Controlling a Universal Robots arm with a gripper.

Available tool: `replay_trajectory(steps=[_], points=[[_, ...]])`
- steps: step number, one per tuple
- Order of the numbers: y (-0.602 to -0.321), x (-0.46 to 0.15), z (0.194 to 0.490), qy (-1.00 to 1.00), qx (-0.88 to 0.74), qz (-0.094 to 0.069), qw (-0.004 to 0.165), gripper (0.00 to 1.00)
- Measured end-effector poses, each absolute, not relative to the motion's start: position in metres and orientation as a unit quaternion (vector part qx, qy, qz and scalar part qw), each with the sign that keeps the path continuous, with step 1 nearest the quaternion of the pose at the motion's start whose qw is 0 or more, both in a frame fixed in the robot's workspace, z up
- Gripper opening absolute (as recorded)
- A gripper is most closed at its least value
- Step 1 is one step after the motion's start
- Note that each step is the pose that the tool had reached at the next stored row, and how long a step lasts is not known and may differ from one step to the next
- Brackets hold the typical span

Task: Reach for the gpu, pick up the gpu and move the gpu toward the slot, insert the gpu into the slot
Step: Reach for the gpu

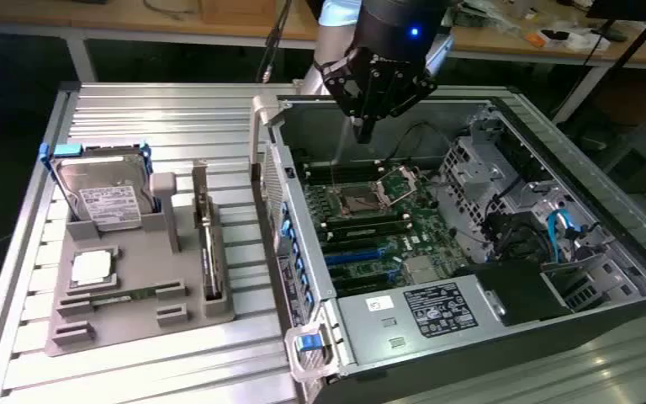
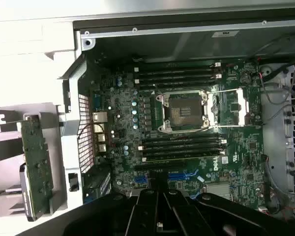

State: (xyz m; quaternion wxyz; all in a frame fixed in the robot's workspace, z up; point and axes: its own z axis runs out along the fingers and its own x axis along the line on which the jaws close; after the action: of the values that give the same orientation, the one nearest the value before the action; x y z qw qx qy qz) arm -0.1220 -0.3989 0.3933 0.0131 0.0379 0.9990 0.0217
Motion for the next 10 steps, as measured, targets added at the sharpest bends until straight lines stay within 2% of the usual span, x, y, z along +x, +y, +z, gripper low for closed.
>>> replay_trajectory(steps=[10], points=[[-0.399, -0.150, 0.393, 0.999, 0.038, 0.022, 0.013, 0.11]])
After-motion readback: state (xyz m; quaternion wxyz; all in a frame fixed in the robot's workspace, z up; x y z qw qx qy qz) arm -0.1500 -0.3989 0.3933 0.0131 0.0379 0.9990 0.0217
